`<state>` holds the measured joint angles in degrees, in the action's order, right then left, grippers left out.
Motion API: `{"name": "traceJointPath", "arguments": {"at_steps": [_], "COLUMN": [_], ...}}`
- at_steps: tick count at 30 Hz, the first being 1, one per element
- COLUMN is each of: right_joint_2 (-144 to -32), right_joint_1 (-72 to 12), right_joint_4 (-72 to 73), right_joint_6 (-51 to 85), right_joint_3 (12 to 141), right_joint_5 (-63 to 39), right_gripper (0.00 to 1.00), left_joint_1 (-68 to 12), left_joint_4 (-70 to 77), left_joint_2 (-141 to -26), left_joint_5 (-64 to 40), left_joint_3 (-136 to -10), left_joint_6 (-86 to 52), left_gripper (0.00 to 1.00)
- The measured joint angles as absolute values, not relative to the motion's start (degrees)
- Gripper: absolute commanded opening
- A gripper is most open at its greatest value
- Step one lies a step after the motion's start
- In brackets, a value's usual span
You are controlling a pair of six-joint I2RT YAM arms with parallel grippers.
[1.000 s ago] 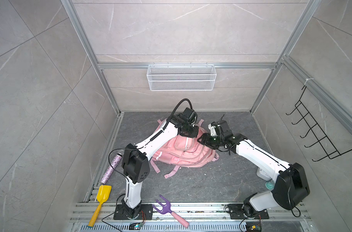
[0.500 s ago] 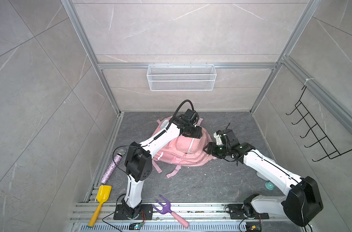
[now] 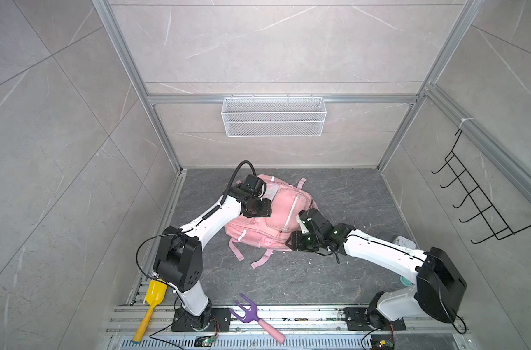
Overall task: Pack books, pencil case, and school supplies into a backpack
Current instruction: Zip the student bag at the center of the table.
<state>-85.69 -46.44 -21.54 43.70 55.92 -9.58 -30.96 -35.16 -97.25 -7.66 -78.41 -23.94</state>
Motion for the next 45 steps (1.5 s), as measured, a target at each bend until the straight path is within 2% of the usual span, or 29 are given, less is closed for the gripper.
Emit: {"name": "traceJointPath", "arguments": {"at_steps": [5,18,26,32,35,45], "right_joint_2": [-90.89,-97.71,-98.04,-98.15,-98.35,-99.55], "right_joint_1": [-49.34,-49.65,-49.65,-49.82,-49.82,-49.87], "right_joint_4": [-20.53,-20.32,-20.27,-19.94,-19.86,-19.53], "right_joint_6": [44.34,44.82,45.25,45.45,45.50,46.98], "right_joint_3": [60.64,67.02,67.22,67.22,67.18,66.96], "right_joint_5": [-7.42,-2.57,1.15,3.18,3.95,6.33], "right_gripper": [0.43,0.39,0.36,0.35,0.34,0.28], "left_joint_1": [-31.31,-30.48,-30.48,-29.93,-29.78,-29.69], "left_joint_4": [-33.32,-29.10,-26.76,-25.78,-25.47,-24.75], "left_joint_2": [-97.27,-101.01,-101.47,-101.60,-101.62,-101.62], "left_joint_5": [-8.82,-12.47,-15.44,-17.23,-18.00,-18.61], "left_joint_3": [-76.84,-76.29,-75.81,-75.42,-75.42,-75.13], "left_joint_6": [-24.36,-25.74,-27.05,-28.36,-28.64,-29.04], "left_gripper": [0.57,0.55,0.45,0.28,0.23,0.18]}}
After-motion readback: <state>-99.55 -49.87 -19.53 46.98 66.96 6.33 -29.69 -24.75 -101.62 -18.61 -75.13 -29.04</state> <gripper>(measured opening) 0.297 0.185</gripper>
